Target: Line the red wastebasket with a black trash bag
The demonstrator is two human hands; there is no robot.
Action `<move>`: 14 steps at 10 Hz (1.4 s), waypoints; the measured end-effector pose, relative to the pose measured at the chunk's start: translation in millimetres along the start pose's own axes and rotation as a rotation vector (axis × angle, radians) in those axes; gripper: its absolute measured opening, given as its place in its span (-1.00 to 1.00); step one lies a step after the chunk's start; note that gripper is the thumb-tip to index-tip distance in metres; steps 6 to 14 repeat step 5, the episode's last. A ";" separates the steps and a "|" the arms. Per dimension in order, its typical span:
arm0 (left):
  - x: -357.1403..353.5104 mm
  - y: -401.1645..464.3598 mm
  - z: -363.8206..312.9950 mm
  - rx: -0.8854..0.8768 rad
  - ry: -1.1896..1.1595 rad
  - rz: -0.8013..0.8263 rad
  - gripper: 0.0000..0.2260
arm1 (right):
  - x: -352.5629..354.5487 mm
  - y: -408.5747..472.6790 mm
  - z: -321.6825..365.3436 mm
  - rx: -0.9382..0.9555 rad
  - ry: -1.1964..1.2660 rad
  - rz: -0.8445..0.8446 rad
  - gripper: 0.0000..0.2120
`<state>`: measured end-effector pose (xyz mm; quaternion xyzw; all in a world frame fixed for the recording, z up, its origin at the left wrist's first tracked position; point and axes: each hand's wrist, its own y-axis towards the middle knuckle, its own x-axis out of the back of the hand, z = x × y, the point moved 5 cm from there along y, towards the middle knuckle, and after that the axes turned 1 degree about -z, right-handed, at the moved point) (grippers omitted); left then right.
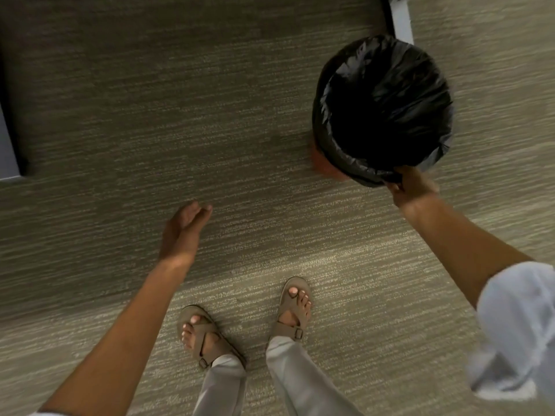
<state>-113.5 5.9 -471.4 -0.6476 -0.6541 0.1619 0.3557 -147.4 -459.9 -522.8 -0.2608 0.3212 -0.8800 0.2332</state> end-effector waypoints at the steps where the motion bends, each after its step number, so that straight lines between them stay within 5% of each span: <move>1: 0.2 -1.1 0.1 -0.004 0.026 0.020 -0.47 | 4.5 12.2 8.6 0.152 -0.323 -0.066 -0.59; 3: 6.9 0.5 -9.0 -0.025 0.014 0.014 -0.49 | -7.2 7.0 4.4 0.003 -0.385 0.091 -0.84; 4: 5.3 -2.9 -16.9 -0.044 0.010 0.018 -0.48 | -13.5 -25.6 10.1 -0.230 -0.073 0.135 -0.77; 5: 0.7 -9.6 -25.0 -0.029 0.064 0.026 -0.47 | -4.5 -35.1 11.5 -0.317 -0.186 0.112 -0.36; 14: 0.7 -9.6 -25.0 -0.029 0.064 0.026 -0.47 | -4.5 -35.1 11.5 -0.317 -0.186 0.112 -0.36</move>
